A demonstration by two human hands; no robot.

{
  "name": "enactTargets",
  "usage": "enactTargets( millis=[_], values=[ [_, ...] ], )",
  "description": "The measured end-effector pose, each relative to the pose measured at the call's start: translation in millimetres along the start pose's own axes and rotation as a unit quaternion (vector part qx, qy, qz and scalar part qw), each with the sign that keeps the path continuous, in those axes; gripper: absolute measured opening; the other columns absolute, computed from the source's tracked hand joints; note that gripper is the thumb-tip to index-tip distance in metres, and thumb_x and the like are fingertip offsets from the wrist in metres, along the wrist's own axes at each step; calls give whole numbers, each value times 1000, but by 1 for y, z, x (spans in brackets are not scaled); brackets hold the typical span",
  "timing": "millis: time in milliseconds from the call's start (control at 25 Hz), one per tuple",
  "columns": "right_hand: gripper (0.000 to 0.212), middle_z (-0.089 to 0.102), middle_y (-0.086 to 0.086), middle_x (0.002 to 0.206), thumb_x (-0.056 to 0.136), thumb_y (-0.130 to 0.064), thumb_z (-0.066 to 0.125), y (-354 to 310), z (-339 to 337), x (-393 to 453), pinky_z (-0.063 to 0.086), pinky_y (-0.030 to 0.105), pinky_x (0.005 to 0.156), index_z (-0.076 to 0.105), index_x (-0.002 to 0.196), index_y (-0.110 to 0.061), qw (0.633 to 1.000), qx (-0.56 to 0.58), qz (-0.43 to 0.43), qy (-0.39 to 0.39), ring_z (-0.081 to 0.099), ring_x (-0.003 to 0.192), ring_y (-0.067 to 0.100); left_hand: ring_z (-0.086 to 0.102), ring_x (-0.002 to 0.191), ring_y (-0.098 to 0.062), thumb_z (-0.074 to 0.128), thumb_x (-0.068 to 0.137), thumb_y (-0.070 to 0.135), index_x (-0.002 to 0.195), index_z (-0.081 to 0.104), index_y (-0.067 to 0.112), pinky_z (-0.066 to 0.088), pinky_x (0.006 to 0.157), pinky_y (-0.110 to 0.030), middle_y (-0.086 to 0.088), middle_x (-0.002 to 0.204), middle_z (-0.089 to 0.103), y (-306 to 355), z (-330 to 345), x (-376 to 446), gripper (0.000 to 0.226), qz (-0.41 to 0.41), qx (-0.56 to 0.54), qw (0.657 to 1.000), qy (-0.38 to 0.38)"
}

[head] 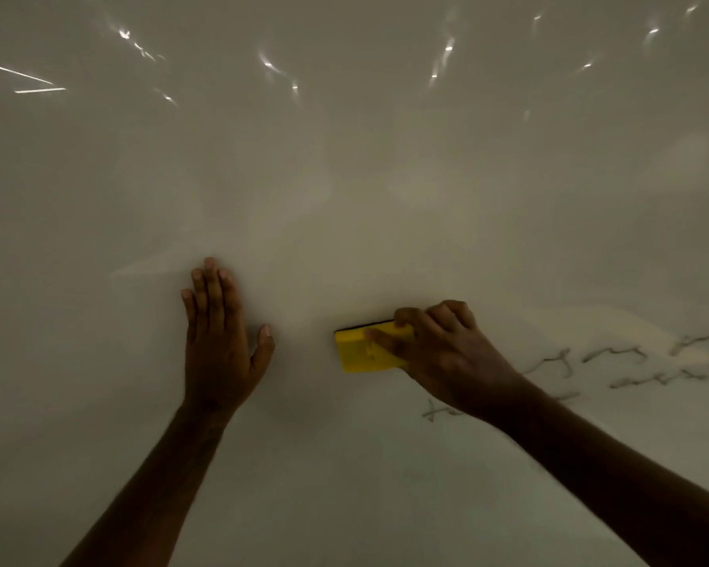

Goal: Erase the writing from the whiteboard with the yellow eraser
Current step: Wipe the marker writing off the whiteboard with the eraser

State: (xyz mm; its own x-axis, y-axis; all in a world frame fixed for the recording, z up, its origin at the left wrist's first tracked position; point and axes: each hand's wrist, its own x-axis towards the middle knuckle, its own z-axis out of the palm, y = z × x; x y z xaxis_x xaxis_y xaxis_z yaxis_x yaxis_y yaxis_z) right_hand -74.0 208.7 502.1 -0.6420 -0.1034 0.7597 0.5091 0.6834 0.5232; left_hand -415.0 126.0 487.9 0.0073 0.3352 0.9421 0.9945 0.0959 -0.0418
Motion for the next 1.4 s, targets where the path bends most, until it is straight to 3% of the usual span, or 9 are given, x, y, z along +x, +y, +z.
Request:
enactTargets(
  millis=[200, 320, 480, 600, 760, 880, 1080, 1240, 1400],
  values=[
    [53, 65, 3, 133, 96, -22, 67, -7, 14, -85, 44, 44, 100, 57, 146, -34, 988, 13, -126, -87, 65, 104, 25, 7, 164, -49, 45, 102, 37, 168, 5, -8, -5, 136, -50, -36, 175, 11, 28, 8, 2, 89, 3, -7, 1000, 8],
    [50, 65, 2, 133, 96, -22, 67, 18, -4, -101, 43, 44, 100, 59, 144, -35, 983, 9, -153, -104, 67, 107, 25, 7, 163, -49, 46, 100, 37, 168, 6, -7, -6, 136, -49, -36, 174, 13, 47, 11, 6, 91, -2, -11, 1000, 14],
    [40, 66, 6, 130, 105, -31, 58, 54, -29, -53, 45, 45, 93, 60, 145, -33, 998, 7, -58, -36, 62, 101, 27, 8, 163, -48, 48, 98, 38, 167, 10, -8, -6, 136, -50, -36, 174, 14, 71, 15, 20, 92, -2, -1, 1000, 21],
    [45, 65, 6, 128, 103, -34, 58, 40, -18, -34, 43, 44, 90, 57, 148, -34, 1000, 29, 8, -4, 60, 100, 28, 9, 164, -49, 49, 98, 38, 166, 13, -12, -4, 136, -52, -35, 174, 13, 87, 16, 28, 92, -13, 8, 1000, 26],
    [42, 64, 0, 128, 103, -30, 60, 17, 3, -88, 44, 41, 91, 58, 144, -38, 995, 31, -73, -55, 63, 101, 24, 7, 165, -46, 47, 100, 41, 168, 12, -9, -2, 136, -53, -31, 176, 10, 114, 18, 38, 91, 41, 9, 999, 10],
    [49, 62, 1, 131, 97, -28, 67, 39, -12, -137, 44, 42, 95, 56, 144, -36, 986, 25, -128, -102, 66, 109, 25, 3, 166, -43, 45, 103, 43, 169, 9, -7, -1, 136, -54, -29, 177, 8, 139, 22, 47, 90, 46, 7, 999, 11],
    [47, 65, 4, 126, 101, -35, 63, 93, -44, -118, 43, 42, 90, 58, 147, -35, 997, 47, -25, -61, 63, 109, 26, 7, 166, -43, 45, 103, 44, 169, 9, -5, -2, 136, -53, -28, 177, 11, 164, 27, 59, 90, 54, 9, 998, 22],
    [55, 61, 5, 124, 96, -37, 70, 82, -38, -81, 40, 41, 89, 56, 149, -34, 995, 71, 63, -14, 58, 109, 26, 3, 167, -41, 46, 101, 43, 170, 3, -2, -1, 136, -54, -24, 178, 6, 166, 28, 62, 93, 51, 12, 998, 23],
    [45, 63, 2, 125, 103, -32, 62, 54, -15, -121, 45, 41, 90, 55, 147, -37, 997, 61, -22, -39, 63, 107, 25, -7, 168, -34, 45, 101, 43, 170, 3, -1, -1, 136, -54, -21, 178, 0, 169, 27, 62, 92, 54, 15, 998, 14]
  ],
)
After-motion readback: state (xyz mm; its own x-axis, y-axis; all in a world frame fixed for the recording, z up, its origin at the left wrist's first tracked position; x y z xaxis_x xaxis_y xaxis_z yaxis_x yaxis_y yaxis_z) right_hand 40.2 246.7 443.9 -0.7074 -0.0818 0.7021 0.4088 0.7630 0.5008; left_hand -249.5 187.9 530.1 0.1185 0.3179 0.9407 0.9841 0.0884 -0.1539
